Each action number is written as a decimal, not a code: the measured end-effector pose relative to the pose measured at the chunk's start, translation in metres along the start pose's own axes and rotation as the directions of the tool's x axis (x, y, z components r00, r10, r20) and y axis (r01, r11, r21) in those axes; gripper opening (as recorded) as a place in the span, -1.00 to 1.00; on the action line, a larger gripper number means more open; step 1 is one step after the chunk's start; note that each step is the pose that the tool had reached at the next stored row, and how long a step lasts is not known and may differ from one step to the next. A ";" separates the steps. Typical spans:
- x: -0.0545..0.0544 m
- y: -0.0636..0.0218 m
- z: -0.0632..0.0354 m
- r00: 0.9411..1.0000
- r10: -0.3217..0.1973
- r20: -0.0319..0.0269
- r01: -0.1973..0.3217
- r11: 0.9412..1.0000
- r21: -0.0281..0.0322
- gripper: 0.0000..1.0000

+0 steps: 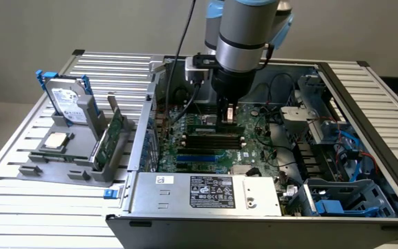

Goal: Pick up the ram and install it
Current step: 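Insert the ram into the slot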

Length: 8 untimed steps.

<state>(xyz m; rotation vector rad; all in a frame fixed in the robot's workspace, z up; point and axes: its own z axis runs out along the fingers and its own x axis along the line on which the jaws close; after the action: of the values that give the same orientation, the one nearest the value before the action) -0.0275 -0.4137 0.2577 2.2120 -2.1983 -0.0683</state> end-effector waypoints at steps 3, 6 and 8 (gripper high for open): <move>0.001 -0.0002 0.0054 1.000 0.000 0.000 0.000 1.000 0.000 -0.73; 0.001 -0.0005 0.0109 1.000 0.000 0.000 0.000 1.000 0.000 -0.73; 0.001 -0.0006 0.0145 1.000 0.000 0.000 0.000 1.000 0.000 -0.73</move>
<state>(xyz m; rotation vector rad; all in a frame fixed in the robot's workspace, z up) -0.0275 -0.4148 0.2432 2.2121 -2.1984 -0.0683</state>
